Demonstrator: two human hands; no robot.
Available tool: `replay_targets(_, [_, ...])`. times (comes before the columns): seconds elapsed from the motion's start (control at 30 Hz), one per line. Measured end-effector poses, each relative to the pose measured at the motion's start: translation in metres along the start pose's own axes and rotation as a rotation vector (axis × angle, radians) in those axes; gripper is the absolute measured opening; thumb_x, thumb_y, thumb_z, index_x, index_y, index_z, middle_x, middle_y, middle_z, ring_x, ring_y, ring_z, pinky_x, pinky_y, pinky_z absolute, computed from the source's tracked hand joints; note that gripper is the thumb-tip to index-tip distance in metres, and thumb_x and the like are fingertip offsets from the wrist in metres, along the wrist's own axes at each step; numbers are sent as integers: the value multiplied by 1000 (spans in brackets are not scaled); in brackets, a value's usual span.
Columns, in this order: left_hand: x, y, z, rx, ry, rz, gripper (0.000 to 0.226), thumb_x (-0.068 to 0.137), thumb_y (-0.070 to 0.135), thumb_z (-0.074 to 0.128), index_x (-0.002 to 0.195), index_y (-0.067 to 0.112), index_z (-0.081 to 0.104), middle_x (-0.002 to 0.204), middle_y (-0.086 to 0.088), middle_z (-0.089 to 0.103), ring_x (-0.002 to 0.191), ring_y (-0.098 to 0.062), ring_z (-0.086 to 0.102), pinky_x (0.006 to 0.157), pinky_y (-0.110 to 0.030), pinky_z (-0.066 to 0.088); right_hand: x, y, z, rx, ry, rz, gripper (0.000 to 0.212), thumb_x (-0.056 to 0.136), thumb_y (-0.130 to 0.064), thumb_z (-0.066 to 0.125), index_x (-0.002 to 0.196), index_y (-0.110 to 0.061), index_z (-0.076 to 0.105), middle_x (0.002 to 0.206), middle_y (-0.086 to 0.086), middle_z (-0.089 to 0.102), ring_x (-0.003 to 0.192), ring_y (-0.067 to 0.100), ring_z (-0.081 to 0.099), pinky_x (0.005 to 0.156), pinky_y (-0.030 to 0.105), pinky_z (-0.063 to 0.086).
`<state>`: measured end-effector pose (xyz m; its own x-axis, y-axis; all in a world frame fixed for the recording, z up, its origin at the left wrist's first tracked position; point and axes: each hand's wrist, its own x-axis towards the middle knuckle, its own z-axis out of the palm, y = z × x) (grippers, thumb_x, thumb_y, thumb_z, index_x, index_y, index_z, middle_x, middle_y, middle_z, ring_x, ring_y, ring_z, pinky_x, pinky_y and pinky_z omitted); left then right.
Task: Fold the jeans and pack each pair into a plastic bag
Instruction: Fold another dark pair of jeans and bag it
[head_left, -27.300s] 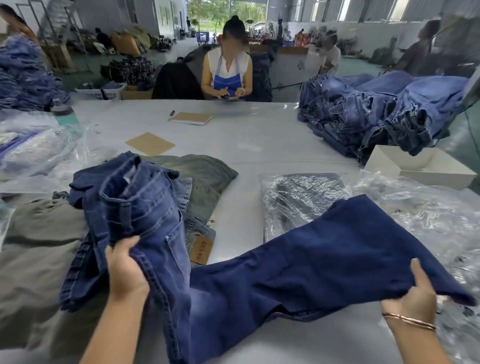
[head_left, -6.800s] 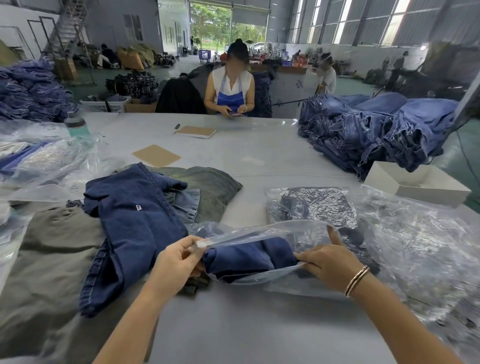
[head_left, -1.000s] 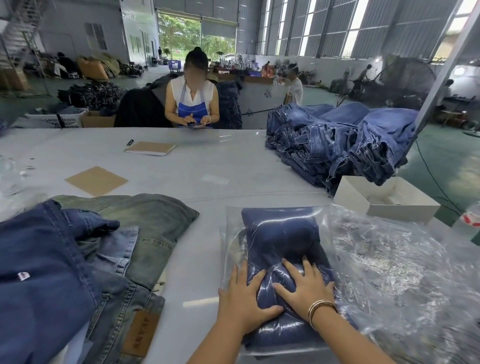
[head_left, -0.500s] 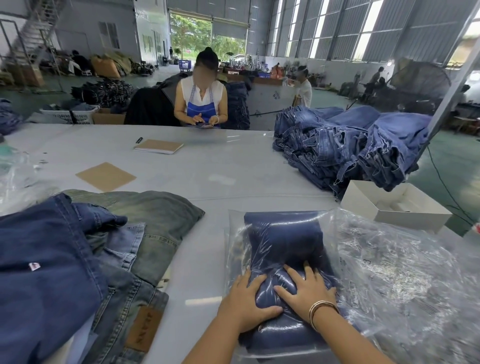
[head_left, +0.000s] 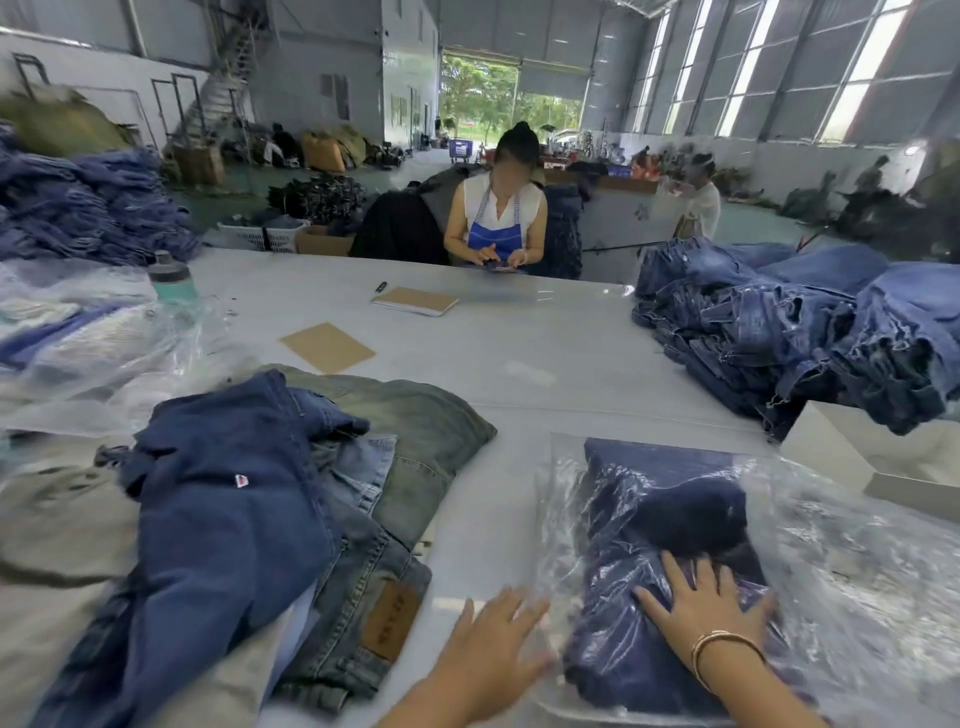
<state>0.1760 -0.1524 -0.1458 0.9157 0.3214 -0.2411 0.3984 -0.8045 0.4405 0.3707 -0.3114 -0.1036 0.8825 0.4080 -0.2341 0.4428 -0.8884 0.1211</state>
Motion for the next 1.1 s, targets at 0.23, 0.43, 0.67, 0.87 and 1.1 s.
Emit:
replay_targets(0.23, [-78, -106, -80, 493, 254, -244, 62, 94, 35, 45, 151, 28, 21, 161, -5, 8, 147, -21, 11, 115, -37, 18, -76, -135, 2, 120, 131, -338, 73, 93, -37, 40, 151, -28, -3, 156, 8, -25, 144, 28, -22, 108, 65, -12])
replay_targets(0.43, [-129, -160, -124, 562, 179, -553, 105, 80, 72, 51, 154, 19, -1, 161, -10, -8, 148, -30, -4, 115, -55, 11, -139, -241, 23, 30, 28, -690, 55, 93, -42, 40, 145, -30, 26, 158, 7, -17, 143, 28, -24, 99, 69, -21])
replay_targets(0.67, [-130, -147, -129, 619, 61, -568, 55, 98, 30, 47, 147, 14, 28, 157, -20, 12, 143, -40, 16, 108, -56, 30, -190, -286, 37, 320, -99, -718, 44, 90, -37, 43, 133, -35, 45, 160, 0, 4, 147, 24, -8, 110, 60, -14])
replay_targets(0.87, [-150, -113, -121, 65, 571, -341, 24, 93, 30, 44, 114, 31, 55, 106, 0, 67, 98, -29, 61, 73, -34, 44, -190, -274, -9, 1613, -618, -250, 31, 95, -39, 51, 108, -14, 65, 112, 11, 66, 105, 26, 61, 90, 33, 47])
replay_targets(1.1, [-162, -44, -33, -309, 346, -166, 48, 80, 42, 47, 127, 52, 46, 114, 10, 68, 107, -16, 61, 89, -25, 49, -182, -211, 20, 2010, -721, 42, 27, 82, -22, 61, 80, 1, 74, 77, 18, 71, 66, 29, 70, 54, 32, 56])
